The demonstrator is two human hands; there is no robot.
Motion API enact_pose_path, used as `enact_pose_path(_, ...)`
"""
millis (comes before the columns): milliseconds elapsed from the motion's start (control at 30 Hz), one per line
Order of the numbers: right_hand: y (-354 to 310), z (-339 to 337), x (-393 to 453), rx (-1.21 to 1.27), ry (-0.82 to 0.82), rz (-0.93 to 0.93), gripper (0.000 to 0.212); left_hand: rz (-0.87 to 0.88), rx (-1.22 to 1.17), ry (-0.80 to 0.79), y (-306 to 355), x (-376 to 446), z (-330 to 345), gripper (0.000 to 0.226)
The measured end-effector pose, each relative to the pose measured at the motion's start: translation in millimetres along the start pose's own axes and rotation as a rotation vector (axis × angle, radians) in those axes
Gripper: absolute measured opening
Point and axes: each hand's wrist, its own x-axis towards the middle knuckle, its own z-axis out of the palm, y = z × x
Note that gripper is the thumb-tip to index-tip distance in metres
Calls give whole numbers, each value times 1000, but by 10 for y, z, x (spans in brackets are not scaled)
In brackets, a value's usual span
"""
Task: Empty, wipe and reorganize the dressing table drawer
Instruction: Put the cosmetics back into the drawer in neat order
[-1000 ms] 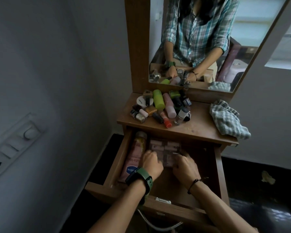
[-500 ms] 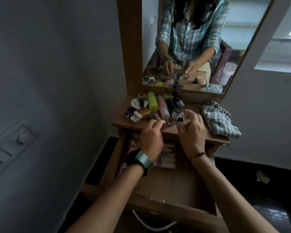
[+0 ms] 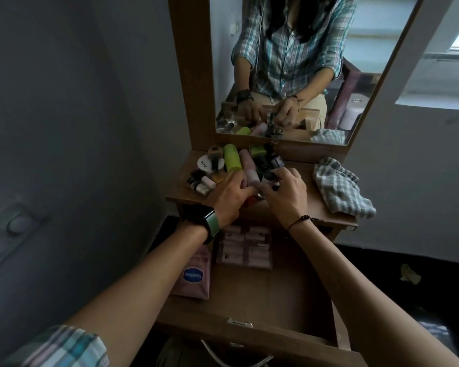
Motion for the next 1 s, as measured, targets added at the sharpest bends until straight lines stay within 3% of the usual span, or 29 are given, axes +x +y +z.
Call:
enact_pose_path(167,50,-32,-50,6,53,-33,30,69,-60,79,-24,6,9,27)
enact_pose_path(267,56,-165,-157,48,102,-64,22,90,-119,217,51,1,-59,17)
enact_pose_path(400,189,-489,-521,56,186,-64,16,46,-158,363,283,-196,-269,33)
enact_pose_path(467,353,-558,-731,20,159,-20,13,1,-190,367,453,-369,-314,30)
enact_pose_path(533,519,-524,-850,21,51,35,11,-108,-373,315,622,-518,-330,25)
enact_pose_path(600,624,-468,-882,17,-32,82,12,-280,-649,230,757,-611,-329,34)
enact_pose_path(667,677,-424,-881,16,-30,100,14,-440,-923,76,849,-671,-324,47)
enact_pose_path(733,701,-389,-885,-1,3,110,16,-551,-1093,-135,921,-708,-291,37)
enact_pose_path(800,721,-372,-901,-43,29,121,17,-599,-1003,-291,981,-708,-188,24)
enact_pose_path(1000,773,-334,-951,-171,1,108,13,-413,-434,-578,1074,-418,385,35)
